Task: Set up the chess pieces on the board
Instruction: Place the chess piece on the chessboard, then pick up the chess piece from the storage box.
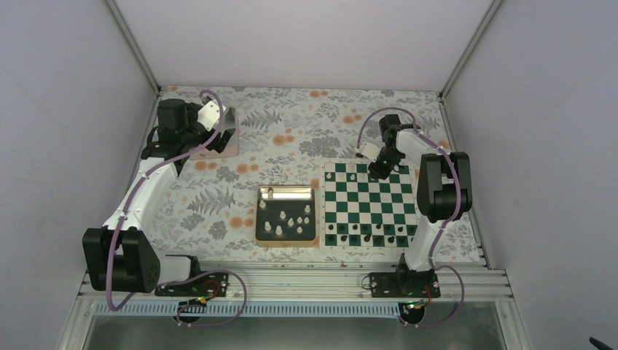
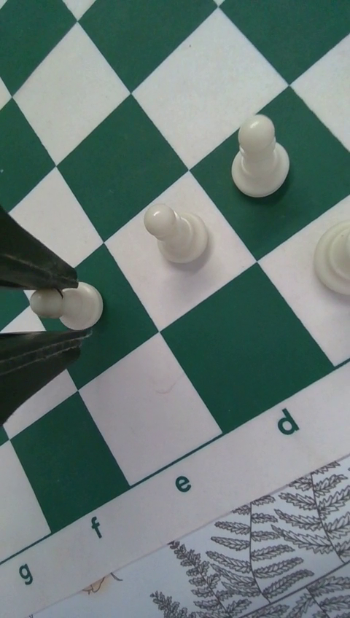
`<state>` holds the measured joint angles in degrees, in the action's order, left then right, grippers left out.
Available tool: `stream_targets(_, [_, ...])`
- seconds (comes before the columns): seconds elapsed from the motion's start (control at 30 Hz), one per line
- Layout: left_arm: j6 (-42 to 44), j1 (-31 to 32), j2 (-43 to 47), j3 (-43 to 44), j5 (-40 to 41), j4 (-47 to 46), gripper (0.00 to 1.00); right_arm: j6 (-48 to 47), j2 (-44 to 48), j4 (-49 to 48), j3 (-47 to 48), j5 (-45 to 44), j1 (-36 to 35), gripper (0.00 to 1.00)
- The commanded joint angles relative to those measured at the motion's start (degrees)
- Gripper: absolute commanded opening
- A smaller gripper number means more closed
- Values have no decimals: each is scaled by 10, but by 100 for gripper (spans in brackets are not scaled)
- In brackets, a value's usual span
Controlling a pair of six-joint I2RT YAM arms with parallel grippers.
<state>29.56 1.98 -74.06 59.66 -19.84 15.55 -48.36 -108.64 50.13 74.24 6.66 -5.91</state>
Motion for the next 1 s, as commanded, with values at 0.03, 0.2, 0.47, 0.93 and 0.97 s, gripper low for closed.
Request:
stream_targets(0.03, [7,-1,1,7,-11,2,100,-2,2,6,13,4,4,22])
stream_targets(0.2, [6,-1,1,6,-9,2,100,4,34,37,45,-4,3,29])
stream_targets(0.47, [7,-2,7,4,-8,1,100,24,71,93,124,-37,-47,31])
stream_targets(0.93, [5,-1,10,6,-9,2,100,63,22,111,204,-3,-401,31])
stream_targets(0.97, [6,-2,10,5,-8,2,100,63,14,104,204,2,-417,31])
